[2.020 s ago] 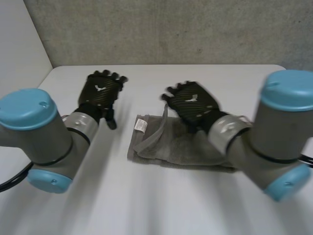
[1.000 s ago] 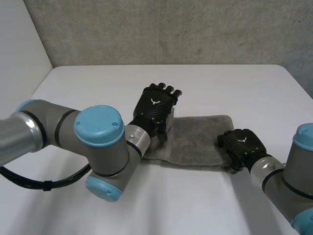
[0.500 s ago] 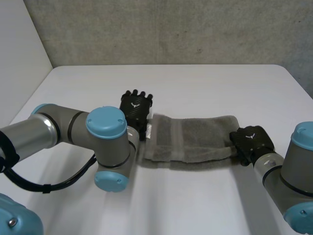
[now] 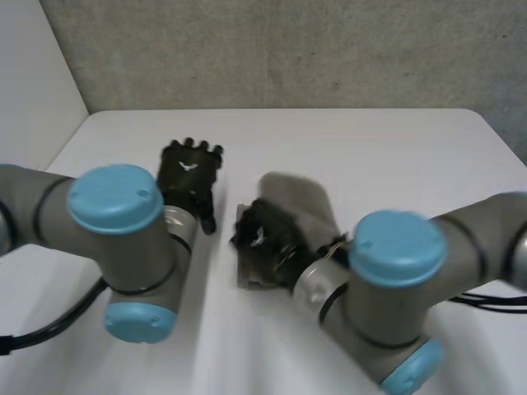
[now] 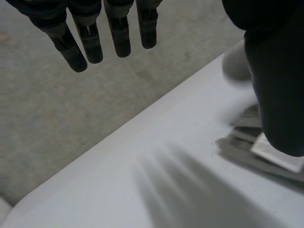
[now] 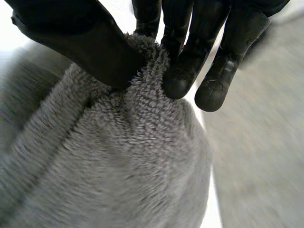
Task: Fold the towel.
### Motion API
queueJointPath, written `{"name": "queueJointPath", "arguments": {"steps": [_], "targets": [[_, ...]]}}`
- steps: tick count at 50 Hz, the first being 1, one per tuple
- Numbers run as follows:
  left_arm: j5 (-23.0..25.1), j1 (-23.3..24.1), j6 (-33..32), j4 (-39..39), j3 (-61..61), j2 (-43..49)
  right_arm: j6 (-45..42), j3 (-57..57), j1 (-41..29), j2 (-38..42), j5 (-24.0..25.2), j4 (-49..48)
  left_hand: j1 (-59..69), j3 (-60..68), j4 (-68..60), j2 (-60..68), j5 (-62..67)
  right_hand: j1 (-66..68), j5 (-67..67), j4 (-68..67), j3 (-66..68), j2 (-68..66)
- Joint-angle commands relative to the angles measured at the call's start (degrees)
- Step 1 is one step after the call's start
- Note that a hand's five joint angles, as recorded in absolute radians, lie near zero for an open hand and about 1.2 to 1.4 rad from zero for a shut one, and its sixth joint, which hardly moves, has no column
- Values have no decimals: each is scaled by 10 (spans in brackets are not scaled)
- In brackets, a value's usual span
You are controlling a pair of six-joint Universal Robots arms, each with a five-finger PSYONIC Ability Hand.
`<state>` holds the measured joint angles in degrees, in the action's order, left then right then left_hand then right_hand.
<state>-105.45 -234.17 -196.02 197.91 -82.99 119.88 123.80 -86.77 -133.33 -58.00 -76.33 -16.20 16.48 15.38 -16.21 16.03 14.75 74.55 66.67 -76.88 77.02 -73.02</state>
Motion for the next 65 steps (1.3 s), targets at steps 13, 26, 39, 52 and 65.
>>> {"name": "queueJointPath", "arguments": {"steps": [13, 26, 39, 52, 65], "targets": [[5, -47, 20, 8, -11, -43, 242, -28, 74, -84, 19, 13, -39, -28, 36, -35, -122, -646, -667, 669, -670, 630], [78, 21, 83, 17, 25, 12, 496, -20, 179, -108, 16, 86, -37, -26, 35, -33, -120, -646, -667, 669, -670, 630], [80, 36, 83, 9, 33, 110, 517, 56, 178, 41, 15, 136, -37, -26, 35, -33, -120, -646, -667, 669, -670, 630], [79, 28, 84, -17, 34, 43, 490, 67, 181, -54, -36, 141, -36, -25, 33, -31, -118, -646, -667, 669, -670, 630], [38, -20, 83, -116, 27, -134, 490, 61, 189, -224, -163, 165, -41, -30, 38, -36, -123, -646, -667, 669, -670, 630]]}}
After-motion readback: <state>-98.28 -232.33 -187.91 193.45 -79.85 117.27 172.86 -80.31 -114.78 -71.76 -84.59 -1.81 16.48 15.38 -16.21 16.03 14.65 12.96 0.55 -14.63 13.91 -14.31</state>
